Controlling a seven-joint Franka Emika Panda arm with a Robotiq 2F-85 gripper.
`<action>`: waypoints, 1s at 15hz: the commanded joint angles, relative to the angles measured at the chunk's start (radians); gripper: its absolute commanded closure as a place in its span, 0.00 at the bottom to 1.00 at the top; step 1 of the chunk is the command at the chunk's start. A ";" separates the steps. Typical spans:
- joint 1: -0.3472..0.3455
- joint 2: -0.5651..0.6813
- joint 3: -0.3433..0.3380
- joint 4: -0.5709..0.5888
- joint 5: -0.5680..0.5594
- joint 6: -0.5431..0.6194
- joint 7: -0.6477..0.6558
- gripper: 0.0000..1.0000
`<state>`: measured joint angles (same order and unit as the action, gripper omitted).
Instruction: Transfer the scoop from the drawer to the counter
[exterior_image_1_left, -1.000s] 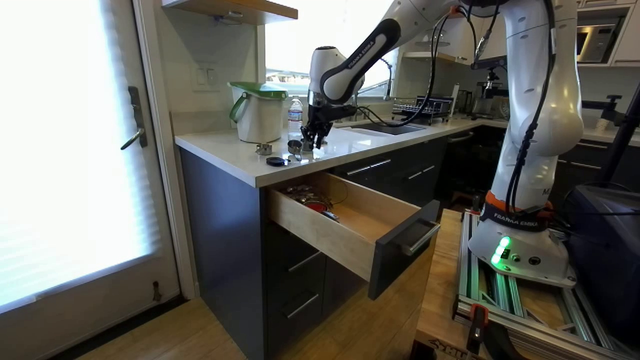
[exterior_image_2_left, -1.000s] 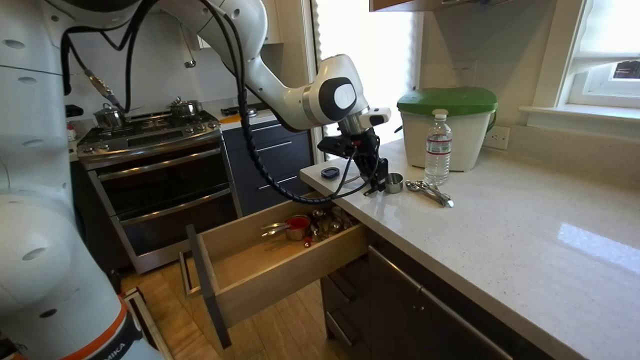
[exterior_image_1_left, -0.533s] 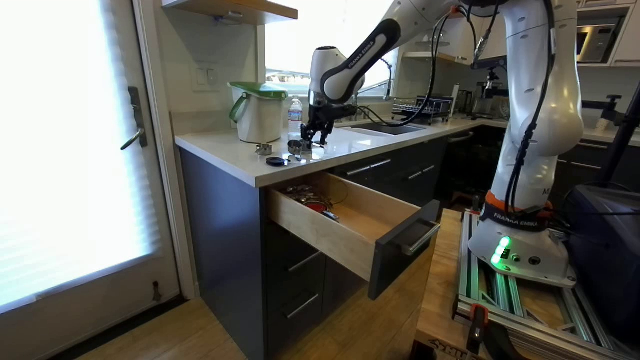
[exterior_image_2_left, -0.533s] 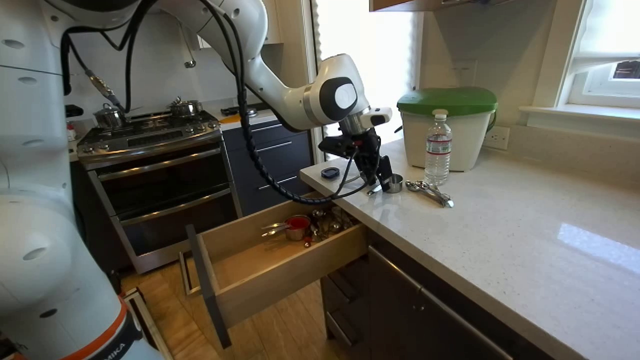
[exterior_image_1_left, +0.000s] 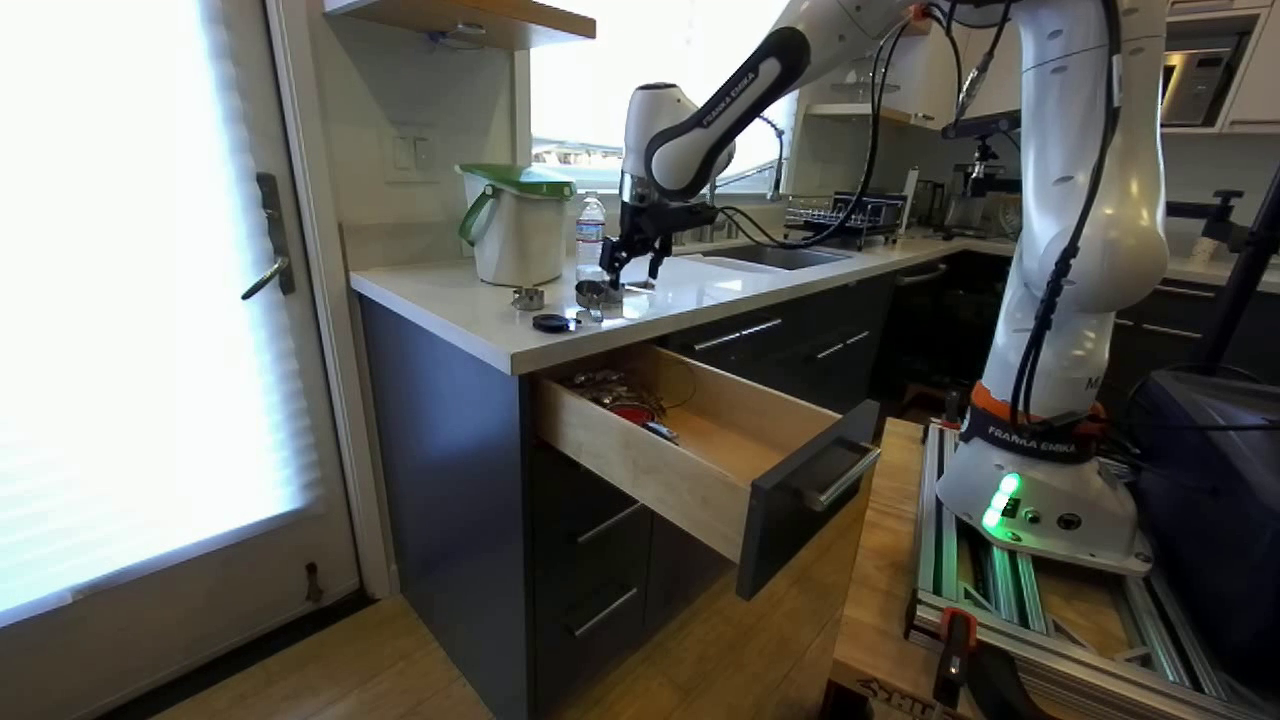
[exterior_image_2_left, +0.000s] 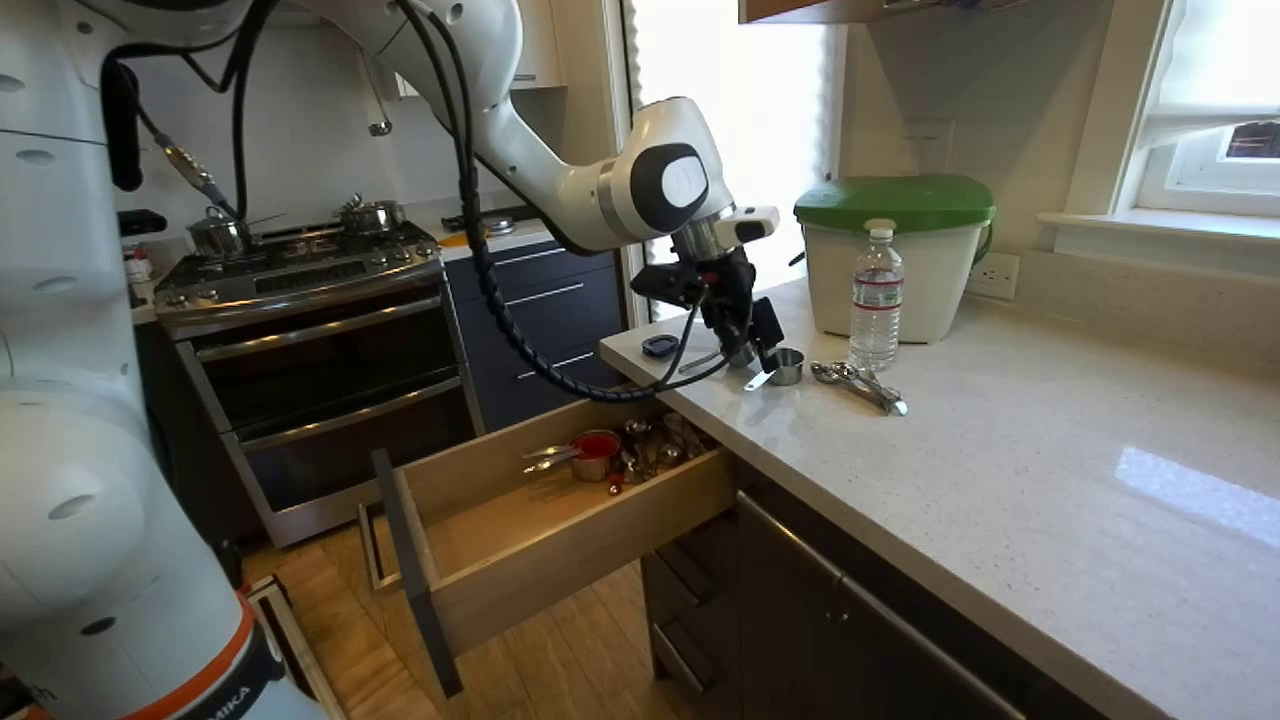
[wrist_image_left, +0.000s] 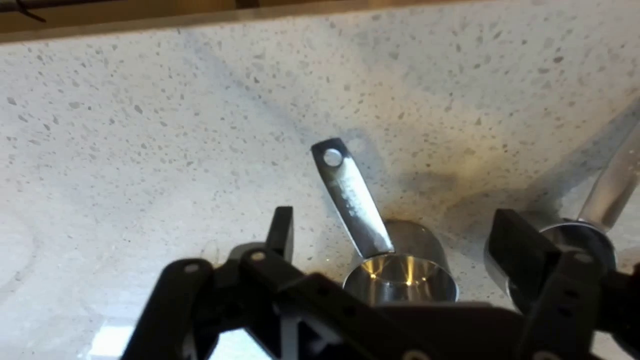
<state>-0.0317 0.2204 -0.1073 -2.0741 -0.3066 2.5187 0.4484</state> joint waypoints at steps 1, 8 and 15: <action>0.006 -0.125 0.003 -0.088 0.076 -0.089 -0.036 0.00; 0.010 -0.381 0.059 -0.189 0.241 -0.357 -0.003 0.00; 0.008 -0.583 0.142 -0.161 0.311 -0.647 0.028 0.00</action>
<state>-0.0197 -0.2895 0.0087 -2.2263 -0.0175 1.9722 0.4576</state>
